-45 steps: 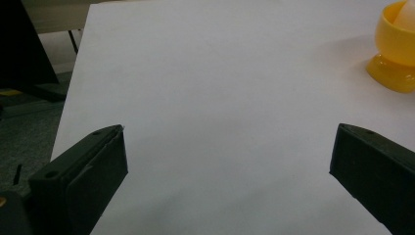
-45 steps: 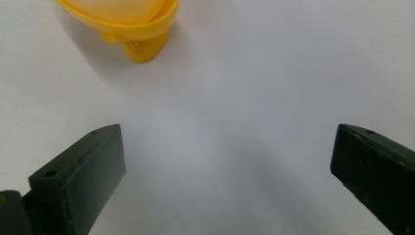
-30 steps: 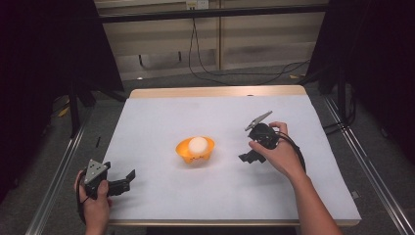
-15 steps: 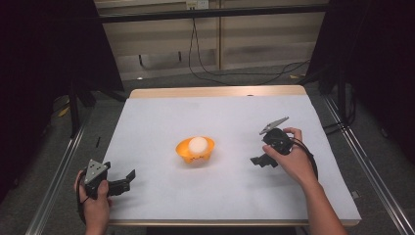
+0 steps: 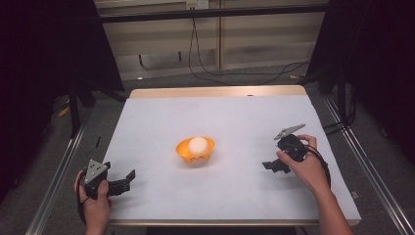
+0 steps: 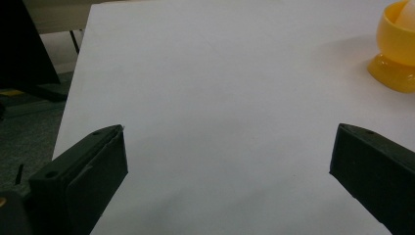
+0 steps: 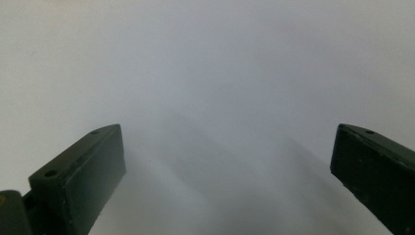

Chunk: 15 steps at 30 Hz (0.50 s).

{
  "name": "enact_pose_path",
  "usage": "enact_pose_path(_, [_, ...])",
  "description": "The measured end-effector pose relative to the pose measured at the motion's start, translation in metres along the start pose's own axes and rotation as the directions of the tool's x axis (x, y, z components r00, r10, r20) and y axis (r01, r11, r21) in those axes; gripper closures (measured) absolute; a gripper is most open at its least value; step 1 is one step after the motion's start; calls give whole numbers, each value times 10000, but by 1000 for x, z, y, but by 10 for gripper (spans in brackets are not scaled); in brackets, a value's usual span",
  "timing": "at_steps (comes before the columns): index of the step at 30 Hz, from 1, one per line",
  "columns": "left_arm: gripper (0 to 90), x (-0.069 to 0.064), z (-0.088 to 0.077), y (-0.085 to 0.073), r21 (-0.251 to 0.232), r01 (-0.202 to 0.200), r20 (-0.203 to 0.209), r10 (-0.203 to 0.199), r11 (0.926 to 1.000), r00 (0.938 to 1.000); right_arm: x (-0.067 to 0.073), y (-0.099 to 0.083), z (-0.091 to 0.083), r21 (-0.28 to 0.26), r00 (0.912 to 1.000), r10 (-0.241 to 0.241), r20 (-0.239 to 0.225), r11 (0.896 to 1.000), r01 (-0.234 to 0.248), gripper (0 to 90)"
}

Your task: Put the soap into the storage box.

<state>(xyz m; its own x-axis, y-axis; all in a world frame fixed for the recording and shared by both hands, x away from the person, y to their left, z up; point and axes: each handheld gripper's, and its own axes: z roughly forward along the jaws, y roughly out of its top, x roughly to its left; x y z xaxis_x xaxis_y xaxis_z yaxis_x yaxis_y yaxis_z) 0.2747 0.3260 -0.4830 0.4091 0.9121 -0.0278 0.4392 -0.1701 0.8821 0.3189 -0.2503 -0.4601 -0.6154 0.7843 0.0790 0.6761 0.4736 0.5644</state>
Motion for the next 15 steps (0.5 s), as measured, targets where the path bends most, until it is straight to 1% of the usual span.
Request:
enact_pose_path(1, [4, 0, 0, 0, 1, 2, -1, -2, 10000, 10000, -1, -2, -1, -62, 10000, -14, -29, 10000, 14, 0])
enact_pose_path(2, [4, 0, 0, 0, 0, 3, -2, -3, 10000, 10000, -2, -5, -2, -26, 9999, 97, 46, 9999, -97, 0])
enact_pose_path(3, [4, 0, 0, 0, 4, -2, -4, 2, 10000, 10000, -3, -7, -2, -113, 10000, 27, 22, 9999, -27, 0])
enact_pose_path(4, [5, 0, 0, 0, 4, -2, -4, 2, 10000, 10000, -3, -9, -3, -112, 9999, 142, 25, 9998, -142, 0])
enact_pose_path(5, [5, 0, 0, 0, 0, -1, -5, 1, 10000, 10000, -4, -11, -3, -190, 10000, 52, 60, 9998, -51, 0])
enact_pose_path(6, [4, 0, 0, 0, -1, 3, -6, -3, 10000, 10000, -5, -13, -4, -215, 9999, 103, 106, 9997, -100, 0])
enact_pose_path(7, [5, 0, 0, 0, 0, 3, -7, -3, 10000, 10000, -5, -15, -5, -256, 10000, 50, 85, 9997, -48, 0])
enact_pose_path(8, [4, 0, 0, 0, 0, 6, -5, -6, 10000, 10000, -5, -16, -6, -230, 9998, 145, 108, 9996, -142, 0])
enact_pose_path(11, [5, 0, 0, 0, -6, 9, -9, -9, 10000, 10000, -8, -23, -8, -328, 9997, 129, 187, 9994, -123, 0])
enact_pose_path(12, [5, 0, 0, 0, -3, 10, -11, -10, 10000, 10000, -8, -24, -9, -302, 9995, 215, 233, 9993, -208, 0])
enact_pose_path(13, [5, 0, 0, 0, -6, 3, -13, -3, 10000, 10000, -10, -27, -10, -372, 9996, 153, 252, 9992, -144, 0])
enact_pose_path(14, [4, 0, 0, 0, -3, -2, -19, 2, 10000, 10000, -10, -29, -11, -373, 9992, 317, 261, 9988, -307, 0])
enact_pose_path(15, [5, 0, 0, 0, -3, 5, -16, -5, 10000, 10000, -11, -31, -12, -365, 9989, 321, 327, 9989, -309, 0])
